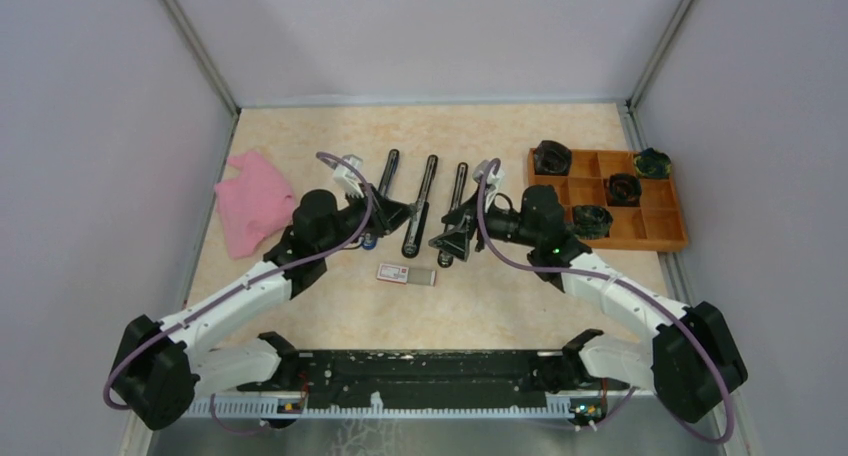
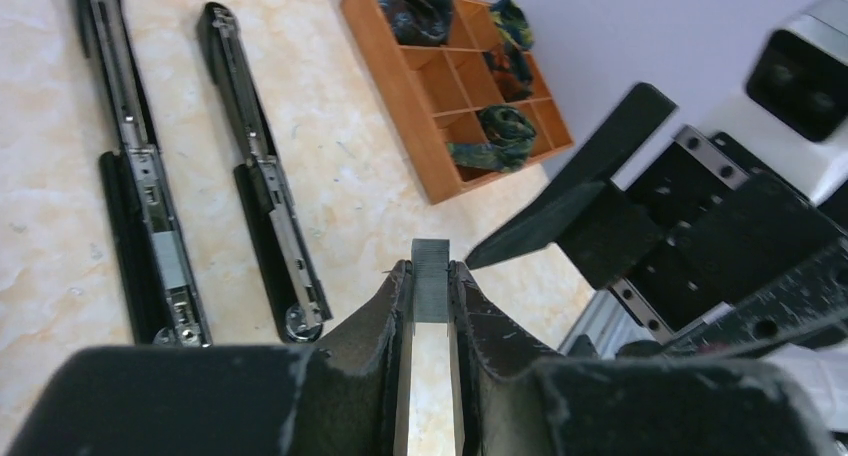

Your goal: Load the staples into the stapler

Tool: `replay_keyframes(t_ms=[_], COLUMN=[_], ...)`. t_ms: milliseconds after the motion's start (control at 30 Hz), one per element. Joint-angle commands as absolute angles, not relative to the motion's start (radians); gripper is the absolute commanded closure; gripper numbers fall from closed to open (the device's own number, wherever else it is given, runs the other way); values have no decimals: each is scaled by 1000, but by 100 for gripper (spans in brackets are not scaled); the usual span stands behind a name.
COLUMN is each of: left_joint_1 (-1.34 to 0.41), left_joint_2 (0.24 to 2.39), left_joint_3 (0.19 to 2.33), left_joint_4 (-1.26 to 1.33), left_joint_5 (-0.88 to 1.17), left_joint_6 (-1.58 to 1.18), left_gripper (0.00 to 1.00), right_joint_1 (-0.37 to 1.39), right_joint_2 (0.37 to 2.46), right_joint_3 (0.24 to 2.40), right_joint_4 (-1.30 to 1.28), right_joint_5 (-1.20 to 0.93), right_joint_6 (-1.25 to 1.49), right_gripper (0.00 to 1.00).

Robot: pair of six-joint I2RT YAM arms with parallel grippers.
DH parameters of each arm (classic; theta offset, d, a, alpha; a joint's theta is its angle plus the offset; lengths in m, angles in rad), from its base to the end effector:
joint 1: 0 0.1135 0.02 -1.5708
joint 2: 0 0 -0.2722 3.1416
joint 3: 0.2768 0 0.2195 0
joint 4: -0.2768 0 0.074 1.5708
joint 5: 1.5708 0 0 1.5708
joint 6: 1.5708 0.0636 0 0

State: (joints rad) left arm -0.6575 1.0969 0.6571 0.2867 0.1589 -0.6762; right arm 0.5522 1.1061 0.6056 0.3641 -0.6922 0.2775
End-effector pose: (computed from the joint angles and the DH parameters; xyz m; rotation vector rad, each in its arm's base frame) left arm 0.1898 -0.1593 0.2992 0.1091 1.8533 -1.0983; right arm 0.1778 0.1572 0.2914 -0.7816 1.6514 1.1879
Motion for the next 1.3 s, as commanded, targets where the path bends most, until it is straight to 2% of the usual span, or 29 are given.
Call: replay_keyframes(t_ms=[0, 533, 967, 1267], left_joint_1=[-654, -653, -654, -655], left_joint_2=[1054, 1016, 994, 987], left_joint_3=[623, 565, 532, 491], left_joint_4=[443, 634, 721, 799], left_joint_5=[253, 377, 397, 365], left_joint_6=[-721, -769, -803, -850], left_gripper=[78, 77, 77, 77], right_joint_1=[542, 533, 534, 534], right_joint_2=[1144, 1235, 1331, 1389], right_joint_3=[658, 679, 696, 680], right_joint_4=[604, 911, 1124, 1296], right_joint_5=[-789, -880, -940, -937], right_joint_6=[386, 605, 765, 889], right_gripper=[25, 32, 51, 55])
